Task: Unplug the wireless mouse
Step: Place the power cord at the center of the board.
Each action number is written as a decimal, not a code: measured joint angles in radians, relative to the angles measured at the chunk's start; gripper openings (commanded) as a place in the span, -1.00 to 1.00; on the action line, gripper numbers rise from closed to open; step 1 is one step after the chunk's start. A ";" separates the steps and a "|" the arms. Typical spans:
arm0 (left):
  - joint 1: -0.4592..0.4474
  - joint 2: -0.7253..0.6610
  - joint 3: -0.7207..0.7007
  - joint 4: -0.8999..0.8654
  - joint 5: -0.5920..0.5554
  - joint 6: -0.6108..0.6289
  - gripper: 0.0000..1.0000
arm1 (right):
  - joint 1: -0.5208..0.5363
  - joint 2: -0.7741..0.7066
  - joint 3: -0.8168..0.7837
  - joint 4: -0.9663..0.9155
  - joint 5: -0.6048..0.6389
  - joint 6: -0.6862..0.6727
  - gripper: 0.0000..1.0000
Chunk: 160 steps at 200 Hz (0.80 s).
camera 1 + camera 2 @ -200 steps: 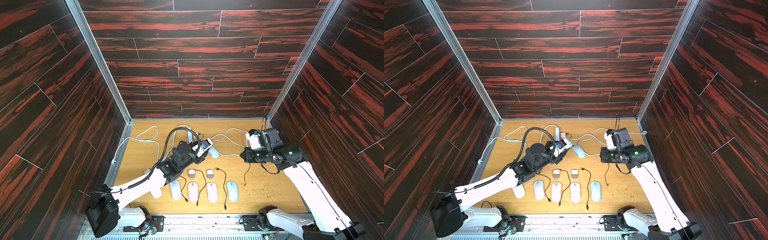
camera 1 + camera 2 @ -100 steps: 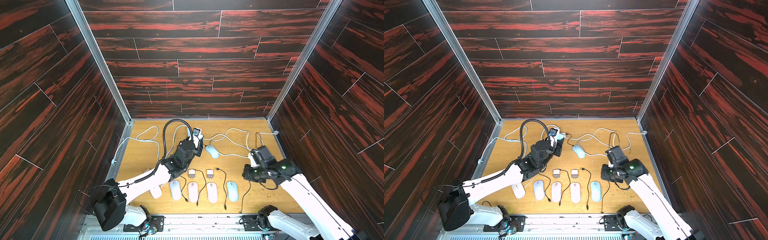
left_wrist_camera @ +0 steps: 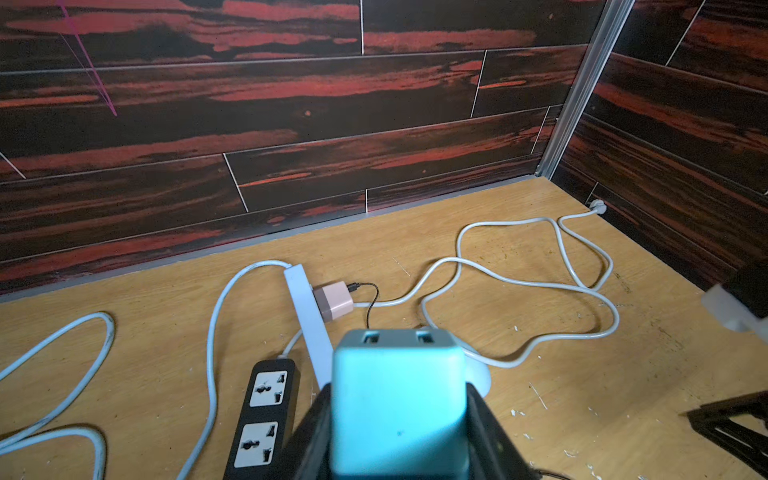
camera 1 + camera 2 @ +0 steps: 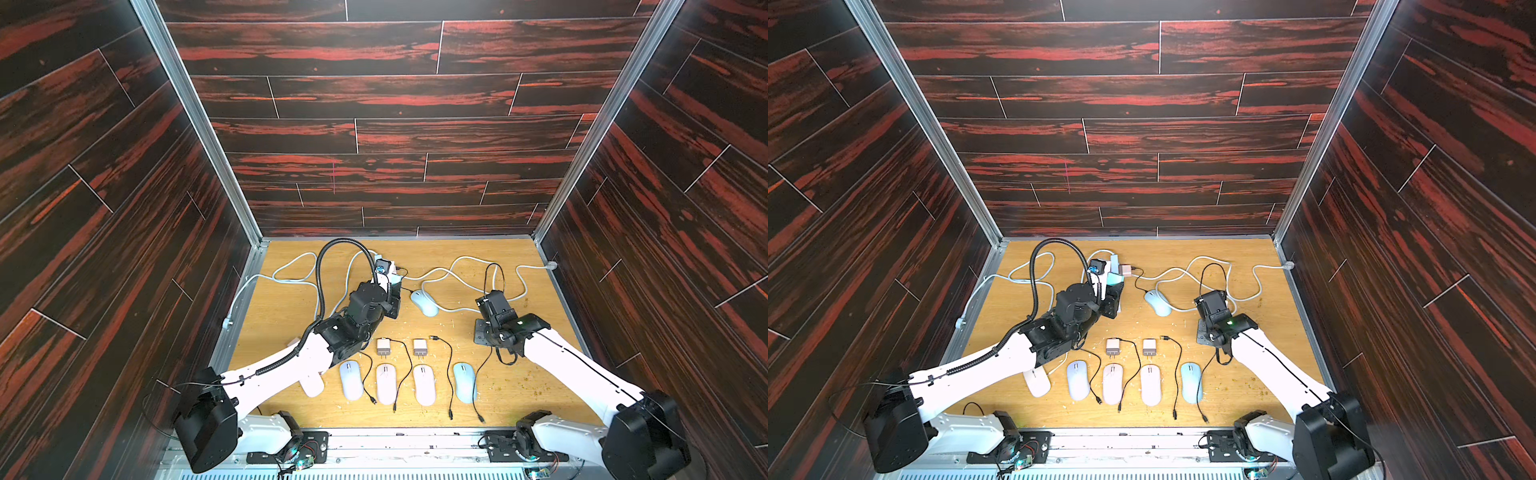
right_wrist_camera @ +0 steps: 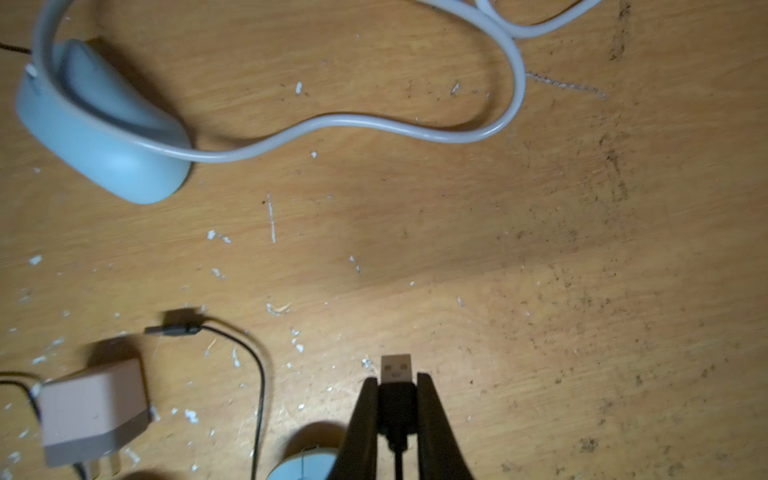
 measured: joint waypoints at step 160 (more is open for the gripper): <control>0.000 -0.002 0.000 -0.093 0.084 -0.161 -1.00 | -0.039 0.142 -0.035 0.176 -0.045 -0.040 -0.16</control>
